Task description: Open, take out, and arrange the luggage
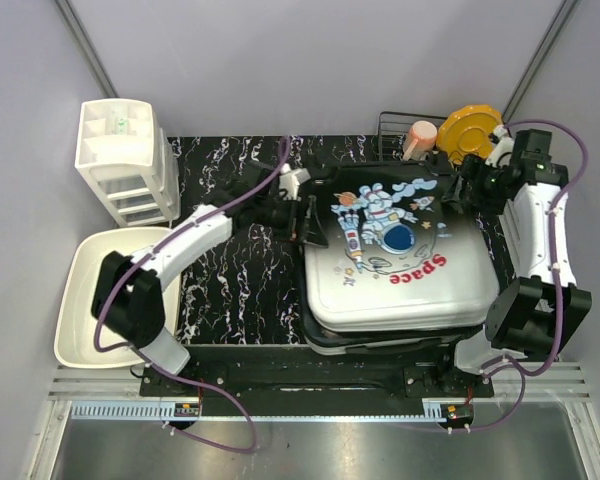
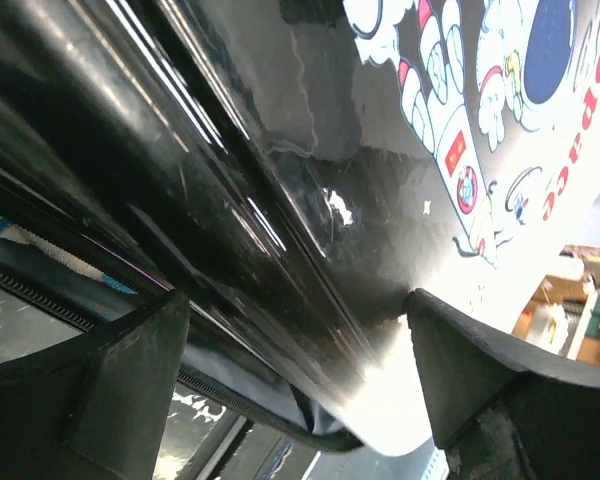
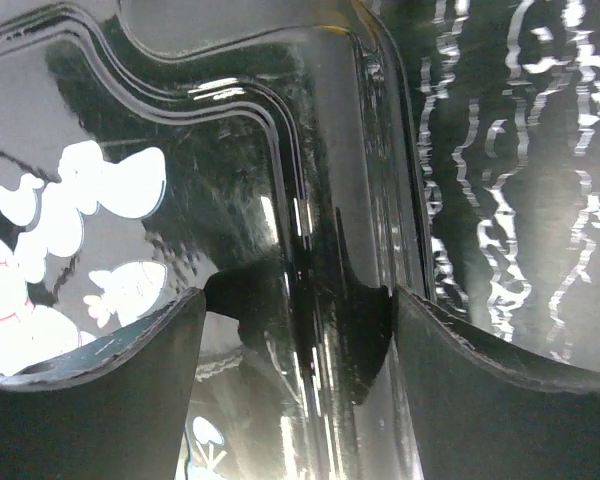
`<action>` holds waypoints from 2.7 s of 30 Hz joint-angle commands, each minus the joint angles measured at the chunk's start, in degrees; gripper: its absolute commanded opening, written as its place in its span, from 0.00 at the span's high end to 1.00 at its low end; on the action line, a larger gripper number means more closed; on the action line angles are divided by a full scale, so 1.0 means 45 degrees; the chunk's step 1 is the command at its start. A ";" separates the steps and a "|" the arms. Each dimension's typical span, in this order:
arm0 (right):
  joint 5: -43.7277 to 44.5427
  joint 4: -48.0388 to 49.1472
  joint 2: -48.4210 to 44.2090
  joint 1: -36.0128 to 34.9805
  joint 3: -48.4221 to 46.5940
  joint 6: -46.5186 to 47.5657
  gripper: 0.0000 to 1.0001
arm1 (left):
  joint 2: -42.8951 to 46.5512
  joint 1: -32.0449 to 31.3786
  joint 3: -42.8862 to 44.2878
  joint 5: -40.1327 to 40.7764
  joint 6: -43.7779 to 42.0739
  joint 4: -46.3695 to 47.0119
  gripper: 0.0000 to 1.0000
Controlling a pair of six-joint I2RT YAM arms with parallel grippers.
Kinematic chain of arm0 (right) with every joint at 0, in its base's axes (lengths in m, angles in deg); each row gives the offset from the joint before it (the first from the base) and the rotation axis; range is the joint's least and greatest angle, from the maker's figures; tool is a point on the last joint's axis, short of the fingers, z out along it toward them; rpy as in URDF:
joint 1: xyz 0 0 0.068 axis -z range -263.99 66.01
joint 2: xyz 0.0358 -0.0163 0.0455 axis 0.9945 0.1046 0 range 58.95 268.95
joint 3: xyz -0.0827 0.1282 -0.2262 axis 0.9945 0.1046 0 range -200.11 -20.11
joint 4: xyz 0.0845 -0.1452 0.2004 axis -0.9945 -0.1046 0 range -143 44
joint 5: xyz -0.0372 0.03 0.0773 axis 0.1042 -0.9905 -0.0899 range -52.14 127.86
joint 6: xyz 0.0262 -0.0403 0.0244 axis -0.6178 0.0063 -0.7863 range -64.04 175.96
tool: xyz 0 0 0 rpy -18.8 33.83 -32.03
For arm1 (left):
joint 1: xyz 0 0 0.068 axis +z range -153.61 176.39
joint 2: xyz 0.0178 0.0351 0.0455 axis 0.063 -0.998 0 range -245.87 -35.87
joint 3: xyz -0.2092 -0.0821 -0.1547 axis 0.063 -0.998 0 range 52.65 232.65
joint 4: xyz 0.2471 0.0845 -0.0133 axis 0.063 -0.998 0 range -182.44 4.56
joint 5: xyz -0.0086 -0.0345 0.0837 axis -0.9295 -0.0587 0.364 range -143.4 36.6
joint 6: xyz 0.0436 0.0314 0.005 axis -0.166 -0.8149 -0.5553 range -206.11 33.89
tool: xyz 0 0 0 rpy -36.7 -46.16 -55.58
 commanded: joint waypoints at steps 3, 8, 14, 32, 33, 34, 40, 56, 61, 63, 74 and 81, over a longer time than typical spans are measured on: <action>-0.0759 0.0124 -0.0503 0.0335 -0.0573 0.1279 0.11 | -0.2143 -0.2830 0.1651 -0.2510 0.0742 0.3289 0.10; -0.1270 0.0456 -0.1423 0.0335 -0.1489 0.1515 0.05 | -0.3080 -0.3397 0.2570 -0.2412 0.1523 0.3954 0.10; -0.0979 0.0201 -0.1267 -0.0190 -0.3112 0.1691 0.02 | -0.3102 -0.3397 0.3021 -0.2159 0.1837 0.4538 0.08; 0.0113 -0.1125 -0.2517 -0.6771 -0.3367 0.4811 0.06 | 0.0012 -0.0863 0.0257 -0.2353 0.2777 0.6907 0.01; 0.0504 -0.1223 -0.2478 -0.7180 -0.3250 0.5067 0.07 | 0.0487 0.0167 -0.0120 -0.2334 0.2484 0.6459 0.01; 0.0972 -0.1475 -0.2304 -0.8190 -0.3172 0.5302 0.07 | 0.1053 0.0718 -0.0491 -0.2314 0.1863 0.5449 0.01; 0.3454 -0.2277 -0.1252 -1.1263 -0.2468 0.7643 0.14 | 0.3869 0.4821 -0.2661 -0.2178 0.0413 0.3021 0.01; 0.7674 -0.4856 0.4103 -1.3688 -0.4149 0.9093 0.61 | 0.5512 0.6544 -0.4303 -0.2353 0.1915 0.4266 0.01; 0.8923 -0.5228 0.4709 -1.3747 -0.3660 0.9287 0.63 | 0.5375 0.6583 -0.4633 -0.2392 0.2461 0.4969 0.01; 0.9178 -0.5325 0.4845 -1.3766 -0.3426 0.9482 0.63 | 0.5375 0.6583 -0.4965 -0.2490 0.3024 0.5630 0.01; 1.0878 -0.5383 0.4222 -1.3747 -0.1529 1.0304 0.63 | 0.4810 0.6312 -0.6491 -0.2608 0.4962 0.8428 0.01; 1.2011 -0.5930 0.3168 -1.3747 -0.1609 1.0928 0.62 | 0.3404 0.4456 -0.6274 -0.2314 0.5406 0.9770 0.01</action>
